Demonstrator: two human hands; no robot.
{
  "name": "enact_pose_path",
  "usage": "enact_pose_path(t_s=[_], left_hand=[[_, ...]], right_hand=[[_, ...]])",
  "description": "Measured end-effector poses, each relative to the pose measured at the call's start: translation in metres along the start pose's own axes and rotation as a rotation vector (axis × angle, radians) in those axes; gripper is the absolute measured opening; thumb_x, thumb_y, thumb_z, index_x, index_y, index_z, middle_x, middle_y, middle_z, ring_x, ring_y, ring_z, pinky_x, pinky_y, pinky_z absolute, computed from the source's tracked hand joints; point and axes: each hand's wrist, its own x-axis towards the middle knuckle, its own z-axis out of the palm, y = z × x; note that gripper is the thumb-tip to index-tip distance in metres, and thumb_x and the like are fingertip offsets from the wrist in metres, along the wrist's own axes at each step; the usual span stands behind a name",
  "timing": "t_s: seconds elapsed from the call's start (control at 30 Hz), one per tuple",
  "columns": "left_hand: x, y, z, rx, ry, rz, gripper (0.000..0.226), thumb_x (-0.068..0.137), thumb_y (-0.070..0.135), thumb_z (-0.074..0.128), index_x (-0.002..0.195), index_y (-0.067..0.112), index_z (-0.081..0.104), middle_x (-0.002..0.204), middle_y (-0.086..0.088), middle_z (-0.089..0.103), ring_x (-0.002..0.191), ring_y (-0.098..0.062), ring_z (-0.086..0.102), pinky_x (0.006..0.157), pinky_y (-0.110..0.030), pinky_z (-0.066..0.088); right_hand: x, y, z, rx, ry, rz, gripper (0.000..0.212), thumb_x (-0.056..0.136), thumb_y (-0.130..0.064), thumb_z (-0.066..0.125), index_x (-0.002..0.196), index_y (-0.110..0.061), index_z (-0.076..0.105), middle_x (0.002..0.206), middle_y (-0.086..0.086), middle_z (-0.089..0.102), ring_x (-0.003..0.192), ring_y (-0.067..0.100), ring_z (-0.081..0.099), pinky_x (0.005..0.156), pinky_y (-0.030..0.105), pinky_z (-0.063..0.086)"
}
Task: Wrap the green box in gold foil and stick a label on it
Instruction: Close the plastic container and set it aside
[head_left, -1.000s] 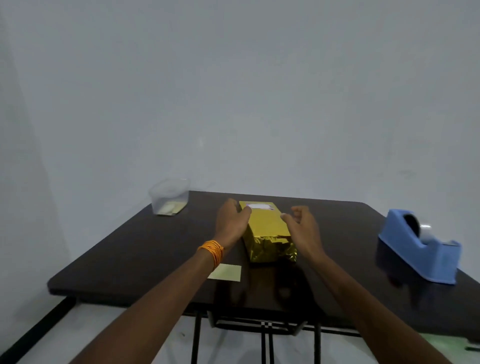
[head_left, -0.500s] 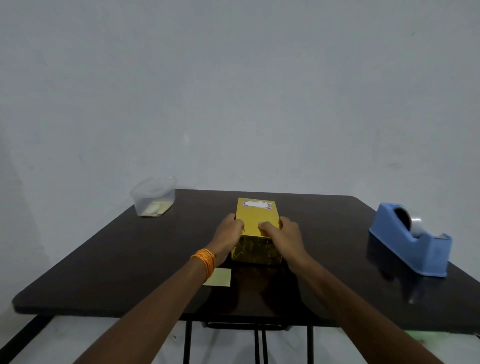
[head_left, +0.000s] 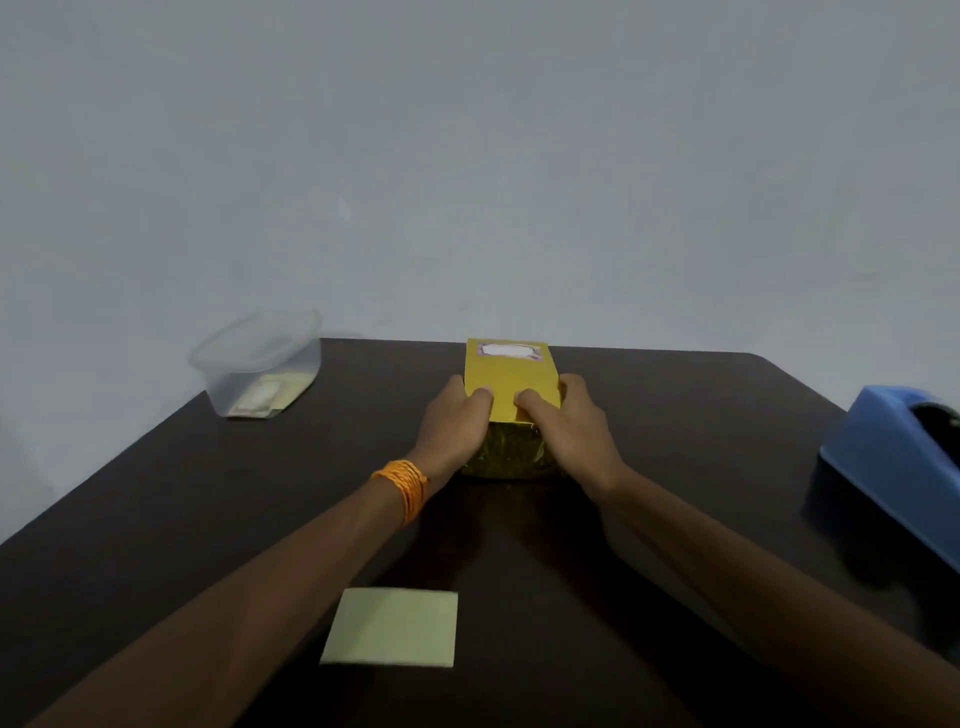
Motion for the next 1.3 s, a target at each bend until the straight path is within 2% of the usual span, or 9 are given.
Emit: enact_pose_path(t_s=[0.13,0.3,0.53,0.73,0.87,0.97,1.1,1.2,1.3], left_hand=[[0.040,-0.007,0.008,-0.006,0.028,0.022,0.023,0.102,0.028,0.040,0.116,0.016,0.055,0.103,0.001,0.059,0.088,-0.010,0.055,0.064,-0.026,0.038],[0.062,-0.011,0.009,0.044,0.038,0.072,0.025,0.104,0.024,0.041,0.122,0.015,0.055,0.103,-0.001,0.059,0.091,-0.016,0.056,0.066,-0.023,0.037],[0.089,-0.018,0.005,0.156,-0.003,0.044,0.033,0.102,0.036,0.040,0.130,0.023,0.049,0.114,-0.001,0.060,0.102,-0.018,0.058,0.088,-0.042,0.050],[0.086,0.002,-0.001,0.164,-0.083,-0.071,0.040,0.105,0.036,0.040,0.142,0.021,0.040,0.127,-0.002,0.057,0.113,-0.018,0.055,0.093,-0.039,0.048],[0.083,0.011,-0.009,0.169,-0.166,-0.149,0.044,0.104,0.041,0.040,0.141,0.018,0.042,0.131,-0.003,0.057,0.117,-0.019,0.056,0.099,-0.042,0.048],[0.086,0.009,-0.009,0.166,-0.181,-0.176,0.058,0.097,0.057,0.035,0.142,0.021,0.041,0.133,-0.001,0.057,0.119,-0.017,0.056,0.100,-0.046,0.049],[0.098,0.002,-0.008,0.158,-0.208,-0.207,0.060,0.095,0.064,0.033,0.145,0.030,0.036,0.138,0.002,0.053,0.125,-0.017,0.052,0.103,-0.049,0.047],[0.107,0.004,-0.009,0.144,-0.240,-0.212,0.054,0.100,0.054,0.036,0.147,0.028,0.035,0.138,0.001,0.053,0.123,-0.017,0.053,0.102,-0.045,0.048],[0.117,0.007,-0.010,0.129,-0.262,-0.196,0.051,0.104,0.044,0.039,0.149,0.022,0.034,0.139,-0.002,0.053,0.122,-0.017,0.054,0.100,-0.040,0.049]], right_hand=[[0.040,0.007,0.011,-0.014,0.032,-0.012,0.037,0.090,-0.043,0.063,0.116,-0.029,0.042,0.102,-0.011,0.061,0.090,0.008,0.063,0.076,0.030,0.055],[0.067,0.012,0.022,-0.022,0.045,-0.027,0.042,0.088,-0.045,0.065,0.120,-0.033,0.040,0.111,-0.007,0.058,0.098,0.011,0.062,0.081,0.033,0.055],[0.094,0.012,0.029,-0.081,-0.010,0.045,0.068,0.089,-0.049,0.064,0.145,-0.028,0.032,0.136,-0.004,0.047,0.117,0.010,0.049,0.089,0.027,0.042],[0.093,-0.003,0.026,-0.096,-0.037,0.134,0.078,0.089,-0.045,0.067,0.152,-0.024,0.025,0.148,0.000,0.040,0.121,0.004,0.039,0.096,0.028,0.040],[0.091,-0.008,0.019,-0.138,-0.104,0.191,0.087,0.089,-0.050,0.065,0.156,-0.022,0.017,0.155,0.001,0.032,0.135,0.015,0.039,0.107,0.038,0.041],[0.092,-0.010,0.015,-0.157,-0.155,0.197,0.088,0.090,-0.050,0.065,0.157,-0.021,0.014,0.157,0.002,0.029,0.138,0.018,0.037,0.105,0.034,0.038],[0.105,-0.012,0.012,-0.158,-0.192,0.217,0.088,0.092,-0.047,0.065,0.157,-0.021,0.011,0.159,0.003,0.026,0.140,0.017,0.035,0.106,0.030,0.035],[0.113,-0.011,0.014,-0.157,-0.210,0.235,0.090,0.092,-0.048,0.064,0.158,-0.021,0.009,0.160,0.003,0.024,0.141,0.017,0.033,0.103,0.028,0.032],[0.120,-0.011,0.015,-0.156,-0.212,0.248,0.091,0.092,-0.048,0.065,0.158,-0.020,0.009,0.160,0.002,0.023,0.143,0.018,0.032,0.108,0.032,0.034]])
